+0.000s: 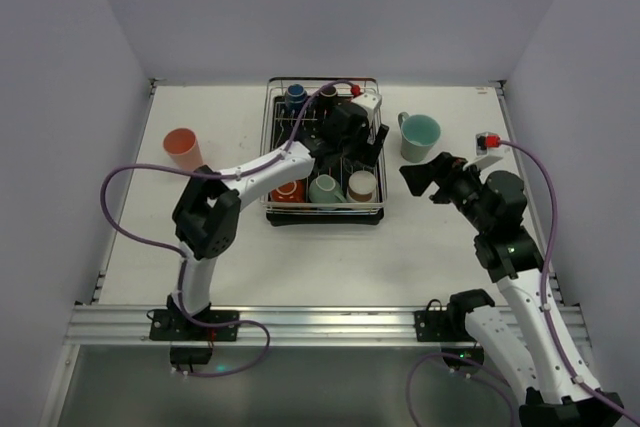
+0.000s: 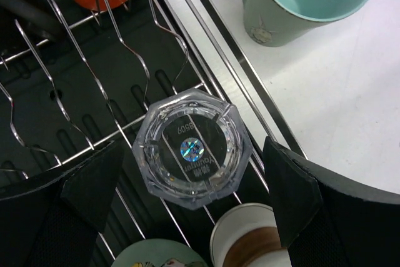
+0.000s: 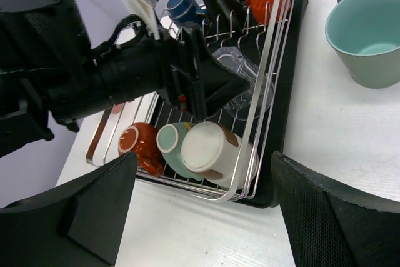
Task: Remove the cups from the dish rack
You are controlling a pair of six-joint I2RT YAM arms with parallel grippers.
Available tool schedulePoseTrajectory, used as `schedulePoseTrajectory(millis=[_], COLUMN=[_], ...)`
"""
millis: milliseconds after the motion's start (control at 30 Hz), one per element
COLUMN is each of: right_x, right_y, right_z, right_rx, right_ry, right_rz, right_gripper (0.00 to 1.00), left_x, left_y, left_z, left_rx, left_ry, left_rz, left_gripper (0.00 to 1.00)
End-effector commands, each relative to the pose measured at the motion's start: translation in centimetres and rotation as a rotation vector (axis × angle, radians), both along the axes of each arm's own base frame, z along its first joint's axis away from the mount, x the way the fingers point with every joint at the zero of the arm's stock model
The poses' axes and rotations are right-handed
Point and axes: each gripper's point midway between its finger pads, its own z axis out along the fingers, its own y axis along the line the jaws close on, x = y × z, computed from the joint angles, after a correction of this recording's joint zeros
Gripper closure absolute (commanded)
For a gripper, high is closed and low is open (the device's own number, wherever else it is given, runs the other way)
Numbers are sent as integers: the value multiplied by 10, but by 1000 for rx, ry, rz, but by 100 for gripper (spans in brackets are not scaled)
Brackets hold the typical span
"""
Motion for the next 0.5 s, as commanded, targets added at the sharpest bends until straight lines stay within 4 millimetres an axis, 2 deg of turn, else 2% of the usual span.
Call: schedulePoseTrajectory(millis=[0,133,167,233,267,333,367,400,433,467], right_x=[-3,-4,-5,-6,-6,-4,-4,-4,-2,0], right_y=[6,10,11,13,14,16,17,20,23,26], right_z=[13,13,14,12,13,11,12,14,13,22], right_rx=[20,26,32,41,50,64,72,85,113,134], right_ry=[-45,-43,-42,-39,-37,-30,-28,-32,-17,-50], right_rz=[40,59,71,79,82,84,87,103,110,126], right_gripper=[10,10,10,10,10,10,10,11,11,12], left_x=[18,27,29,28,28,23,21,16,11,8], left_y=[-3,-1,-1,3,3,8,11,18,22,26], left_z=[10,1,2,7,12,41,52,84,92,104], left_rx=[17,50,48,45,30,-31,-51,-99,-123,-149], left_ry=[-60,-75,-86,-100,-113,-171,-192,-240,-261,-281], left_rz=[24,51,56,64,65,71,73,80,84,87], left_gripper=[0,3,12,21,33,44,46,47,50,50])
